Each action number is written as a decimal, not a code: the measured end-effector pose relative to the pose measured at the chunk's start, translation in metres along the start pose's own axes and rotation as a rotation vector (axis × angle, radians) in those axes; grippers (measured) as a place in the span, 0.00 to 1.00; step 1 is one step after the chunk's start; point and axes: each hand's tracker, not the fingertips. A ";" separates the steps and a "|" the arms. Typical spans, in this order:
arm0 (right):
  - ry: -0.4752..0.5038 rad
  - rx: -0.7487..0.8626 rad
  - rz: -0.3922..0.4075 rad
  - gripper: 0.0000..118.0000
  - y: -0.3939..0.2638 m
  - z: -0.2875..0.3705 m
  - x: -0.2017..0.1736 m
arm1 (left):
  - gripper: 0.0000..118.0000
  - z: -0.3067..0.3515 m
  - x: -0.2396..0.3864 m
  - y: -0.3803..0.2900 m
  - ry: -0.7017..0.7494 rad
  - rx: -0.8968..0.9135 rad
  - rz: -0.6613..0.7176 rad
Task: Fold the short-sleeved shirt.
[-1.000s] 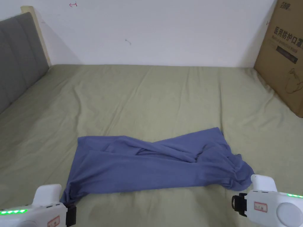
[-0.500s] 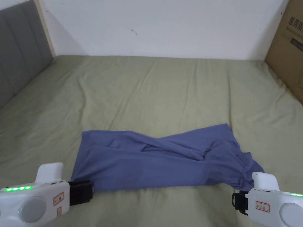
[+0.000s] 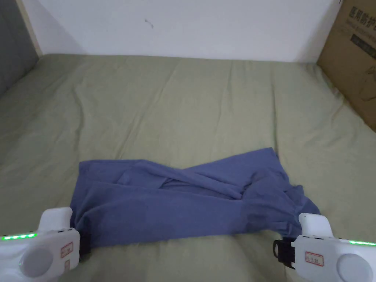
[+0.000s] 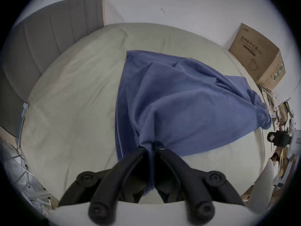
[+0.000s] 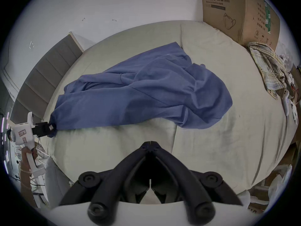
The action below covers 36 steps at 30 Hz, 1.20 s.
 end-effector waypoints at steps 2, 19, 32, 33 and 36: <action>-0.003 0.003 -0.004 0.01 0.006 0.003 0.002 | 0.04 0.004 -0.005 0.003 -0.014 -0.004 0.024; -0.063 0.043 0.026 0.68 0.264 -0.101 0.030 | 0.04 0.021 0.007 0.021 -0.011 -0.010 0.029; -0.165 -0.059 0.092 0.12 0.278 -0.184 0.041 | 0.04 0.001 0.011 0.038 0.016 -0.075 0.009; -0.149 -0.065 0.082 0.09 0.278 -0.182 0.038 | 0.04 0.001 0.011 0.039 0.017 -0.077 0.008; -0.180 -0.042 0.117 0.08 0.276 -0.171 0.029 | 0.04 0.002 0.010 0.038 0.024 -0.077 0.009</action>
